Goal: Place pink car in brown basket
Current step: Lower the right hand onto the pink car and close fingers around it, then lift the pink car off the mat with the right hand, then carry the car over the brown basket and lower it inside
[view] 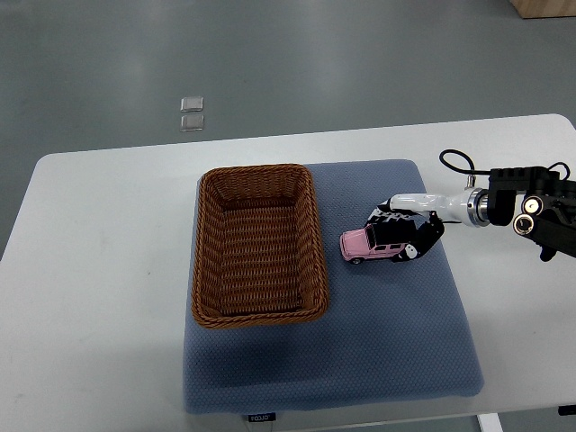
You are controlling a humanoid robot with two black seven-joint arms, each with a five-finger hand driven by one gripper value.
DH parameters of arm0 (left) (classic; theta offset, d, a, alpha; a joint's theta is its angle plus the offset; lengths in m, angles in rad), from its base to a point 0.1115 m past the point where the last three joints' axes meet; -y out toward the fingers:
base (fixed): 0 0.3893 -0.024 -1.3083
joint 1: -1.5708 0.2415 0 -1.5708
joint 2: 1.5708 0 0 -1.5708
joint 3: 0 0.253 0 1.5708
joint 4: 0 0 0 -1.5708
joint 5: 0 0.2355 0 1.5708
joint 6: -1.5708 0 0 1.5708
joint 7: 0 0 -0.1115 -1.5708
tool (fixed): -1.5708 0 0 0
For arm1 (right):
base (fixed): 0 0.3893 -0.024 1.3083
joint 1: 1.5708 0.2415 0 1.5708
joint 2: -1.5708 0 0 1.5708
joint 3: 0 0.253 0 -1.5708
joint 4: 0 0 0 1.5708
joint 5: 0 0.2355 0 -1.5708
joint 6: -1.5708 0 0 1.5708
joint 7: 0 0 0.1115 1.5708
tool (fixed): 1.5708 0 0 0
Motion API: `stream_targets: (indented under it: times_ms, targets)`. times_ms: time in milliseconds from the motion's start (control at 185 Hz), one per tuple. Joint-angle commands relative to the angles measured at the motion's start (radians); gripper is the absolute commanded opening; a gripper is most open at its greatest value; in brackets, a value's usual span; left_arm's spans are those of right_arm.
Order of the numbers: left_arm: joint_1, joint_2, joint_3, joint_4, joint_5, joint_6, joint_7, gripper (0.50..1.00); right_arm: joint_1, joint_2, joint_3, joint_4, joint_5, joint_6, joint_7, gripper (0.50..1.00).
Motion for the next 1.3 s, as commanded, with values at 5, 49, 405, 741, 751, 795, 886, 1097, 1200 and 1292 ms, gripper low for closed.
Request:
stream_targets:
  times_ms: [5, 49, 405, 741, 751, 795, 886, 1097, 1200, 1292]
  targets:
    - [0.0, 0.0, 0.0, 0.0, 0.001, 0.0, 0.0, 1.0, -0.008, 0.006, -0.006, -0.006, -0.023, -0.004, 0.013, 0.539]
    - [0.0, 0.0, 0.0, 0.002, 0.001, 0.0, 0.0, 1.0, -0.011, 0.01, -0.003, -0.014, -0.026, -0.004, 0.014, 0.509]
    - [0.0, 0.0, 0.001, 0.0, 0.001, 0.0, 0.0, 1.0, 0.161, -0.148, 0.016, 0.073, 0.021, 0.077, 0.016, 0.5]
    - [0.0, 0.0, 0.0, -0.005, 0.001, 0.0, 0.0, 1.0, 0.333, -0.093, -0.004, 0.098, 0.089, 0.123, 0.005, 0.5]
    - [0.0, 0.0, 0.0, -0.005, 0.001, 0.0, 0.0, 1.0, 0.336, -0.082, -0.006, 0.096, 0.089, 0.121, 0.005, 0.5]
    - [0.0, 0.0, 0.0, -0.003, 0.001, 0.0, 0.0, 1.0, 0.348, -0.042, -0.009, 0.079, 0.089, 0.117, 0.005, 0.5]
    - [0.0, 0.0, 0.0, -0.003, -0.001, 0.0, 0.0, 1.0, 0.367, 0.065, -0.038, -0.008, 0.087, 0.114, 0.007, 0.5]
    - [0.0, 0.0, 0.0, -0.005, 0.001, 0.0, 0.0, 1.0, 0.388, 0.326, -0.092, -0.192, 0.084, 0.109, 0.007, 0.5]
    - [0.0, 0.0, 0.001, -0.005, 0.001, 0.0, 0.0, 1.0, 0.38, 0.426, -0.126, -0.256, 0.083, 0.083, 0.01, 0.5]
    - [0.0, 0.0, 0.001, -0.005, 0.001, 0.0, 0.0, 1.0, 0.374, 0.47, -0.145, -0.287, 0.083, 0.071, 0.01, 0.5]
